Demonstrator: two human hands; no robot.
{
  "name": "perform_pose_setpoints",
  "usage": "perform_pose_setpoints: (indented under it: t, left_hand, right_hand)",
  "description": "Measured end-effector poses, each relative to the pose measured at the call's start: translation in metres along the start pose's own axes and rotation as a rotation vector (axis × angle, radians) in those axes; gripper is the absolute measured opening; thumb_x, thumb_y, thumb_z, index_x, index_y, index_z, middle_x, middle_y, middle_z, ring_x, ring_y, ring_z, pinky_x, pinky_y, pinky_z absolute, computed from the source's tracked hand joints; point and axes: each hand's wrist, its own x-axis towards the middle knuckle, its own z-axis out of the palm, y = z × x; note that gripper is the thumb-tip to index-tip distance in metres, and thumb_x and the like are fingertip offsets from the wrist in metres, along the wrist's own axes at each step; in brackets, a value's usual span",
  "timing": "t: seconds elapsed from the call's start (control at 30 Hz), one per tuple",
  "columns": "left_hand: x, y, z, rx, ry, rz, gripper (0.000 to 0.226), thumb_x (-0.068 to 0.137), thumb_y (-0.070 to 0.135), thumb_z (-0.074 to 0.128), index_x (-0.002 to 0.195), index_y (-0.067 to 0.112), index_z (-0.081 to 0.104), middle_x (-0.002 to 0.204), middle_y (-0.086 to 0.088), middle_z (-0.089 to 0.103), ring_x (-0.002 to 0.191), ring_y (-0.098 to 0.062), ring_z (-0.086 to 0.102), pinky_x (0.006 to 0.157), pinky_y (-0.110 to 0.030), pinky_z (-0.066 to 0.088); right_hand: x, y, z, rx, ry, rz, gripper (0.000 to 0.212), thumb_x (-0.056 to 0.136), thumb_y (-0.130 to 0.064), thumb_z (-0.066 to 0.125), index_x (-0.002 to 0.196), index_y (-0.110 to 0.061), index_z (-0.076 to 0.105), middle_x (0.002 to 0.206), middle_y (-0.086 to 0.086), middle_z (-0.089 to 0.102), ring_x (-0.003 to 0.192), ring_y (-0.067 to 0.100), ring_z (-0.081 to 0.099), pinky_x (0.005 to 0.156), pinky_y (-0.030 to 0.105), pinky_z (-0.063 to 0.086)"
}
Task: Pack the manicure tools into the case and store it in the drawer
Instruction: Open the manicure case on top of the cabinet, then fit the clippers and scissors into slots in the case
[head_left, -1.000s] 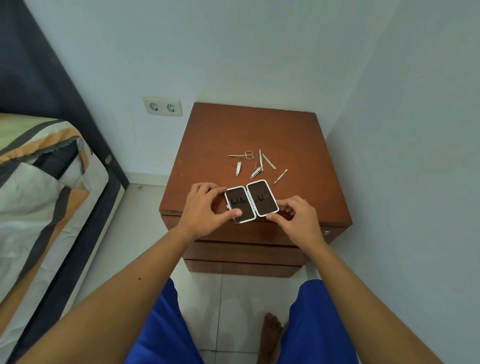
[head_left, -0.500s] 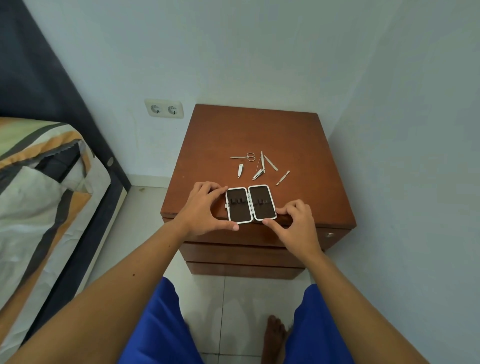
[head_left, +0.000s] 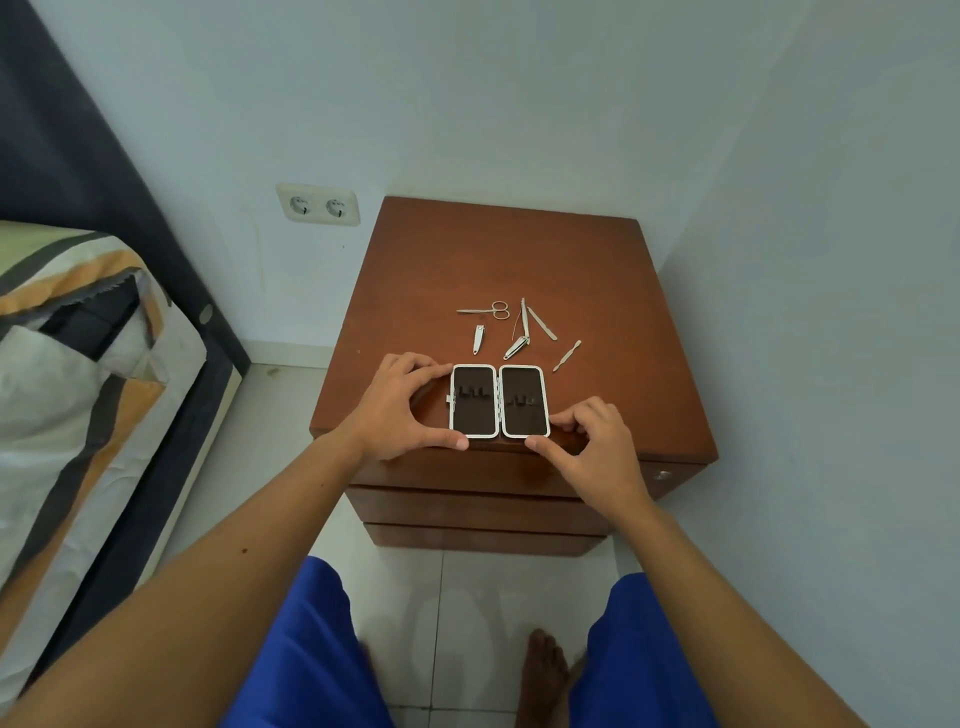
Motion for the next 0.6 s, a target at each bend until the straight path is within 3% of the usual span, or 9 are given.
perform_pose_setpoints:
  t: [0.1,0.27,0.4,0.6]
  left_hand:
    - [0.001,-0.004,0.001,0.009,0.017,0.022,0.111,0.057,0.085,0.078,0.152,0.034,0.048,0.142,0.014,0.044,0.134,-0.008,0.03,0.114,-0.04,0.039]
    - [0.001,-0.006,0.003,0.023,0.048,0.038,0.113,0.054,0.092,0.073,0.149,0.036,0.049,0.142,0.015,0.046,0.132,-0.007,0.033,0.111,-0.036,0.039]
    - [0.003,-0.006,0.001,0.025,0.061,0.034,0.113,0.052,0.093,0.073,0.147,0.037,0.051,0.141,0.017,0.048,0.131,-0.007,0.036,0.11,-0.037,0.041]
    - [0.004,-0.005,0.0,0.012,0.066,0.009,0.111,0.053,0.094,0.072,0.147,0.039,0.05,0.141,0.022,0.046,0.13,-0.003,0.036,0.108,-0.037,0.043]
  right_hand:
    - [0.009,0.004,-0.01,0.032,-0.025,-0.006,0.029,0.079,-0.049,0.088,0.093,-0.027,0.076,0.089,-0.014,0.063,0.086,0.009,0.058,0.072,0.014,0.041]
    - [0.045,0.002,-0.019,0.138,0.001,0.028,0.012,0.085,-0.035,0.086,0.088,-0.026,0.079,0.082,-0.009,0.072,0.071,0.01,0.062,0.068,0.027,0.053]
    - [0.093,-0.002,-0.017,0.095,-0.011,-0.018,0.01,0.09,-0.028,0.082,0.099,-0.024,0.08,0.087,-0.007,0.072,0.073,0.008,0.061,0.072,0.023,0.049]
    - [0.148,-0.009,-0.009,-0.058,-0.218,-0.096,0.025,0.097,-0.031,0.074,0.123,-0.031,0.076,0.094,-0.01,0.063,0.08,0.005,0.057,0.08,0.028,0.047]
